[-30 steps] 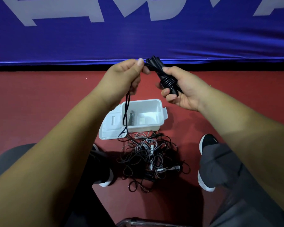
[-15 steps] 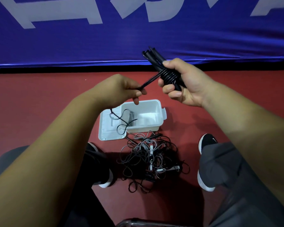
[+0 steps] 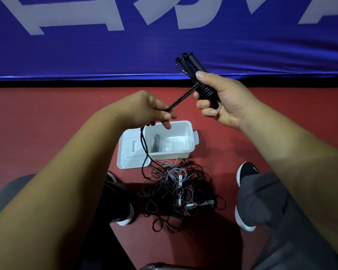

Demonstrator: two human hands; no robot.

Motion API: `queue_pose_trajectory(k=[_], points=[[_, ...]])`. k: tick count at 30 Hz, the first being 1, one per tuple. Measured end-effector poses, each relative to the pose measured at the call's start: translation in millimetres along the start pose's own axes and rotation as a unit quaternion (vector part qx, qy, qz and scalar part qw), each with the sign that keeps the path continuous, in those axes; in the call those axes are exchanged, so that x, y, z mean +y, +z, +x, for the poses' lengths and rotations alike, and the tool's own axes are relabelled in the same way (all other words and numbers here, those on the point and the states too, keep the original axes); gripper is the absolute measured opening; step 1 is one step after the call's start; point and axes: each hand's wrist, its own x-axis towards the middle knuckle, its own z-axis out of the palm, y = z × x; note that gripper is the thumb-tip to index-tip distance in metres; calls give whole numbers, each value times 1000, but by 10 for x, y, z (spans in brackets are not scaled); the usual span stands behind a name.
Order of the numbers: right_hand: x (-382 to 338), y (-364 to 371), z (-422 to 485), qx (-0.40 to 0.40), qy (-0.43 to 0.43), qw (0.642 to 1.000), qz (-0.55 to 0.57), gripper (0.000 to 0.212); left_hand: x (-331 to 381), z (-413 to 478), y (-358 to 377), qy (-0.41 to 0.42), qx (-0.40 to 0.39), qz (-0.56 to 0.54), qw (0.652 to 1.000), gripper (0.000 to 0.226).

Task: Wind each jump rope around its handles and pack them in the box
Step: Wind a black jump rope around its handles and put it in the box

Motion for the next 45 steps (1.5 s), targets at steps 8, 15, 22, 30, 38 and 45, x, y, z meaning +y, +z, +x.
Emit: queue_pose_trajectory(k=[8, 15, 22, 30, 38, 45], points=[[40, 36, -34, -86, 59, 994, -36, 20, -43, 135, 163, -53, 32, -98, 993, 18], [116, 36, -167, -238, 182, 950, -82, 31, -41, 154, 166, -7, 105, -87, 991, 12], [273, 16, -198, -313, 295, 888, -161, 41, 104, 104, 142, 29, 88, -117, 989, 10], [352, 19, -116, -224, 263, 895, -284, 16, 212, 9, 64, 88, 132, -11, 987, 12], [427, -108, 132, -24, 137, 908, -396, 24, 202, -61, 96, 90, 14, 236, 968, 26], [431, 15, 146, 17, 75, 955, -286, 17, 112, 6, 227, -20, 59, 205, 977, 8]])
